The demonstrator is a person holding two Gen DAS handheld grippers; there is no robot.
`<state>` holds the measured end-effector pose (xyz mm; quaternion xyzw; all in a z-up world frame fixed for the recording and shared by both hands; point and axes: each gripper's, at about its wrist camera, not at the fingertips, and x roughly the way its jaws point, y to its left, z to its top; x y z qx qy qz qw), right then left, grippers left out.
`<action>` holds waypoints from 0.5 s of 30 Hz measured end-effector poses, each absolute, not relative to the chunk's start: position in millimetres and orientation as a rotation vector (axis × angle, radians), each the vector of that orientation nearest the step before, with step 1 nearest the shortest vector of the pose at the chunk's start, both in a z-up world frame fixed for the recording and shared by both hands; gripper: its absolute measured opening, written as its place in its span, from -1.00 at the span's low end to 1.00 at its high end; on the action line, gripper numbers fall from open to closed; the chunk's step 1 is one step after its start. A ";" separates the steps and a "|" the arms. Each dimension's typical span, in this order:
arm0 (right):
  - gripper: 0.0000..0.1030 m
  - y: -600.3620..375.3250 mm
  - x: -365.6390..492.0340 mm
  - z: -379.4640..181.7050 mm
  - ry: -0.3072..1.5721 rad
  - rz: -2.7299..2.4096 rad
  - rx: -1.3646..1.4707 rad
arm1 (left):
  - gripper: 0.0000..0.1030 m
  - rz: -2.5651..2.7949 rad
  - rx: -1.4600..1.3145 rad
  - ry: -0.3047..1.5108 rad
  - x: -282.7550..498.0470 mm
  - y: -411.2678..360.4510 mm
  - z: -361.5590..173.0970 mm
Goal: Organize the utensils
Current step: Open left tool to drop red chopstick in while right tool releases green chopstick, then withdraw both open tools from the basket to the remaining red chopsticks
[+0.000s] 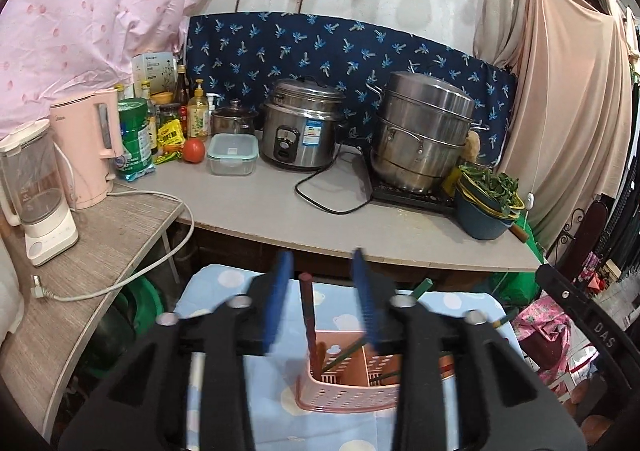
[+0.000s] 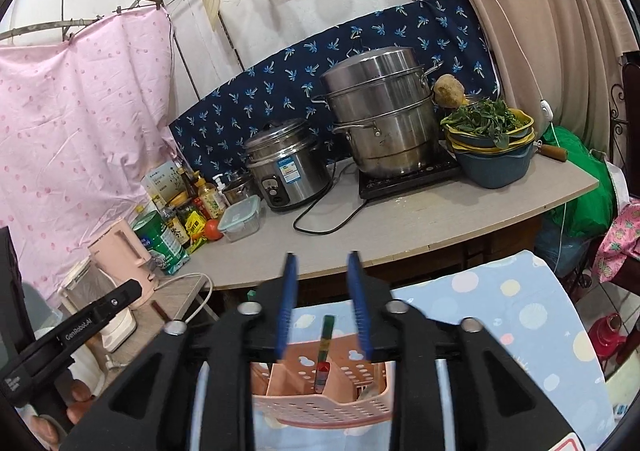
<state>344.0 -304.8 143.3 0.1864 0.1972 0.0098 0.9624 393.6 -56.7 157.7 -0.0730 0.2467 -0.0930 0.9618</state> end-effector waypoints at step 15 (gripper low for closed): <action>-0.36 -289.3 299.2 149.9 0.411 0.049 0.300 | -0.10 -0.135 -0.064 0.503 362.3 -54.3 155.7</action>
